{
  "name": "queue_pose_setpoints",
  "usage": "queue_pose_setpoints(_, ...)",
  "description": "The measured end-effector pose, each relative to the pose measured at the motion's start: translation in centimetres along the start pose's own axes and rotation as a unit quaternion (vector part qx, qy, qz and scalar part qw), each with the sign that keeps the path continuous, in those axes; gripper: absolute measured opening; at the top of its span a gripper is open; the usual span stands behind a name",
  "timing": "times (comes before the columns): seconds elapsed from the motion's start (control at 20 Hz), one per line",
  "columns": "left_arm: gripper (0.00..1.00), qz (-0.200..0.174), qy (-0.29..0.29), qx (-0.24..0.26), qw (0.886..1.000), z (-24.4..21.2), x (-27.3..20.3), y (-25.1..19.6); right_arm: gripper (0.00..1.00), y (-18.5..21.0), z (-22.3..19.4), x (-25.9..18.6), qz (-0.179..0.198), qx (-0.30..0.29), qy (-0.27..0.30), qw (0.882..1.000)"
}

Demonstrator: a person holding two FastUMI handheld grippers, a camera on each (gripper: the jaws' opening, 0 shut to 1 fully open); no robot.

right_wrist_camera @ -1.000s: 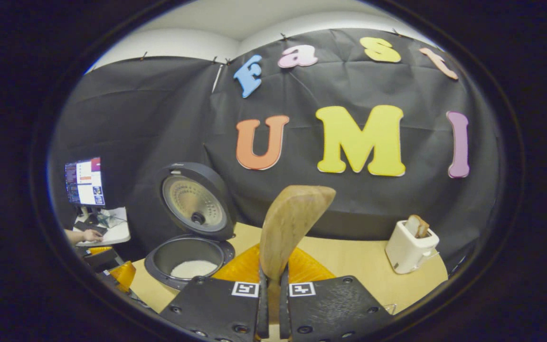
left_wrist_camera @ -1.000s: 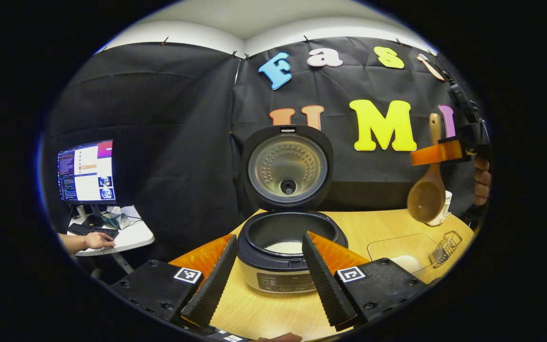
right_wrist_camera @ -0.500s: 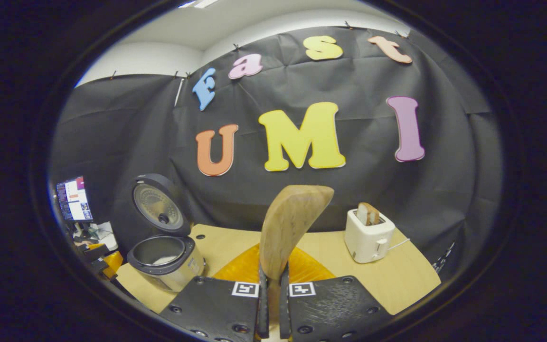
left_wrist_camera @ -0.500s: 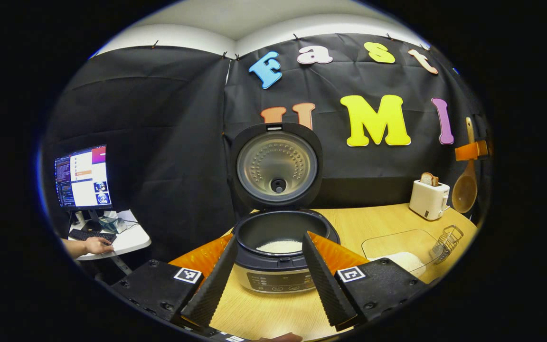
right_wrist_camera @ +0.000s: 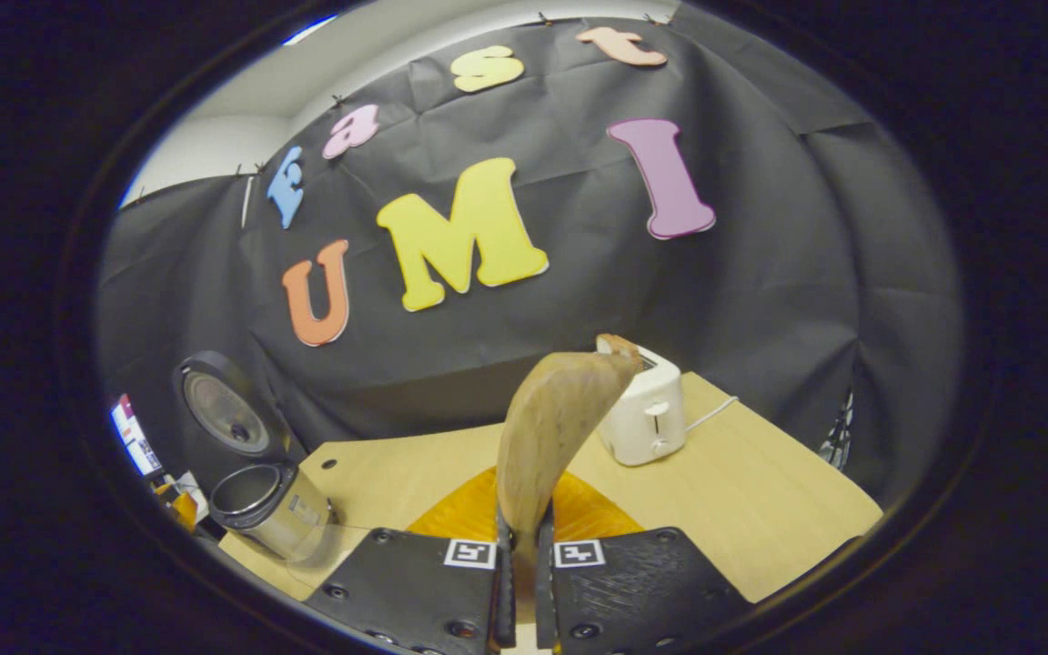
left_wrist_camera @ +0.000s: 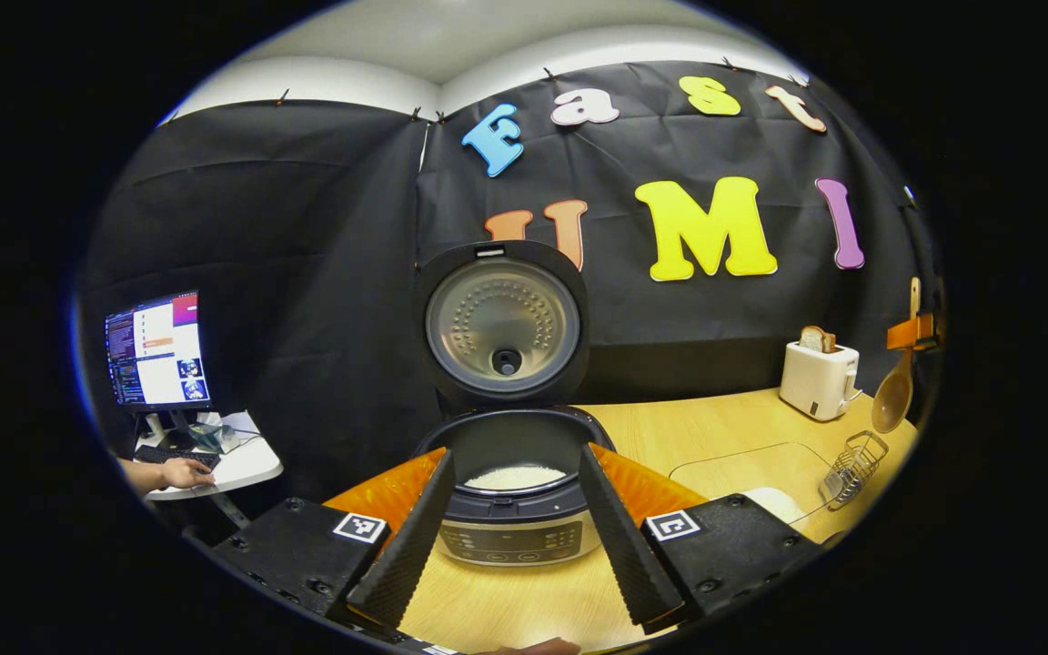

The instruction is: Close the left gripper, press the button to open the rice cooker; take a wooden spoon from the chopstick holder with the right hand, scoop a spoonful of rice and pour it into the rice cooker, then put the wooden spoon back into the chopstick holder.

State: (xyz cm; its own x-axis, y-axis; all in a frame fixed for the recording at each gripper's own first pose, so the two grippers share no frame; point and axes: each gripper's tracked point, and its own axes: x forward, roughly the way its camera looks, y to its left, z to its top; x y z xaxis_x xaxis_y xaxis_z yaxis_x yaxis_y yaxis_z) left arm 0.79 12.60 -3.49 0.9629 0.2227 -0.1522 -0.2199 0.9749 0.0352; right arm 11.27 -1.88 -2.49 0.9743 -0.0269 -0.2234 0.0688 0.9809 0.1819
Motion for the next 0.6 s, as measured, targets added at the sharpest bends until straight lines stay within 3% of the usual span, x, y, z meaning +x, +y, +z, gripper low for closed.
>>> queue_pose_setpoints(0.6,0.88,0.016,-0.033,0.022,0.999,1.6,-0.4,-1.8,0.09,-1.2,-4.2,2.3,0.015,0.002,0.001,1.000)
